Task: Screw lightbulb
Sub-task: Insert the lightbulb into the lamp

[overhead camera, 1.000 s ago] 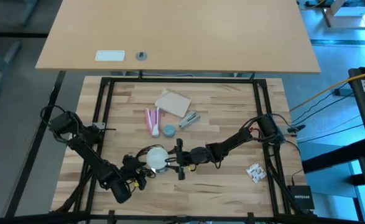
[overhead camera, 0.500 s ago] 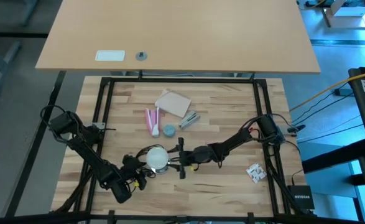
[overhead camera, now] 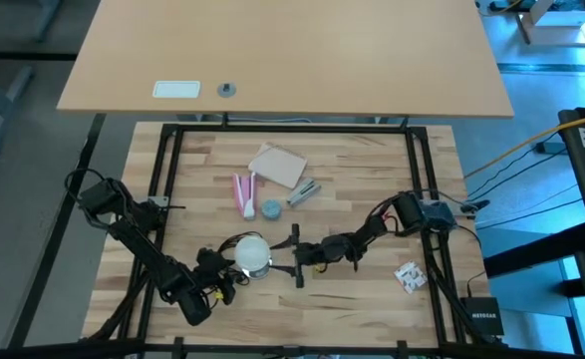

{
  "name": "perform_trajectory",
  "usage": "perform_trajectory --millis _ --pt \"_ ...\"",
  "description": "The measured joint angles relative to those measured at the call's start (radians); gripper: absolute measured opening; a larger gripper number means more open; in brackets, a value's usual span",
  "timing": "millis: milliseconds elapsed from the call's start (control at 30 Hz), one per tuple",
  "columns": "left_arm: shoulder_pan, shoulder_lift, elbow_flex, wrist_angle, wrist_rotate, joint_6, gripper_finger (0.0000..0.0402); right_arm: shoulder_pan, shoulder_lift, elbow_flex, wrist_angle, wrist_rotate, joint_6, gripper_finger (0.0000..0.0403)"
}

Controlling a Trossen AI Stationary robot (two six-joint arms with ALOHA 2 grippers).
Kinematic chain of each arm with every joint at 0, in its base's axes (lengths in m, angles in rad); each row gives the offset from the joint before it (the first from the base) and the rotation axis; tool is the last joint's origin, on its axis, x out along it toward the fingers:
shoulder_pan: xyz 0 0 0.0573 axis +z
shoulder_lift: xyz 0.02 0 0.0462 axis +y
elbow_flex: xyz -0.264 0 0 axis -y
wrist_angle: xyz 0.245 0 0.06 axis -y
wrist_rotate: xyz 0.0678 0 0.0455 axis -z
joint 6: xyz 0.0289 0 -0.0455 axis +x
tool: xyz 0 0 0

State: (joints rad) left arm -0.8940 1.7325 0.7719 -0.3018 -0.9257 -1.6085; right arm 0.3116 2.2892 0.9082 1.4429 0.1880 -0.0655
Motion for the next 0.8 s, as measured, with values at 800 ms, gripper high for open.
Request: perform_trajectory --millis 800 --pt "0.0 0.0 0.0 -0.002 -0.001 0.021 0.0221 -0.019 -0.007 0.186 -0.293 0.002 -0.063 0.0239"
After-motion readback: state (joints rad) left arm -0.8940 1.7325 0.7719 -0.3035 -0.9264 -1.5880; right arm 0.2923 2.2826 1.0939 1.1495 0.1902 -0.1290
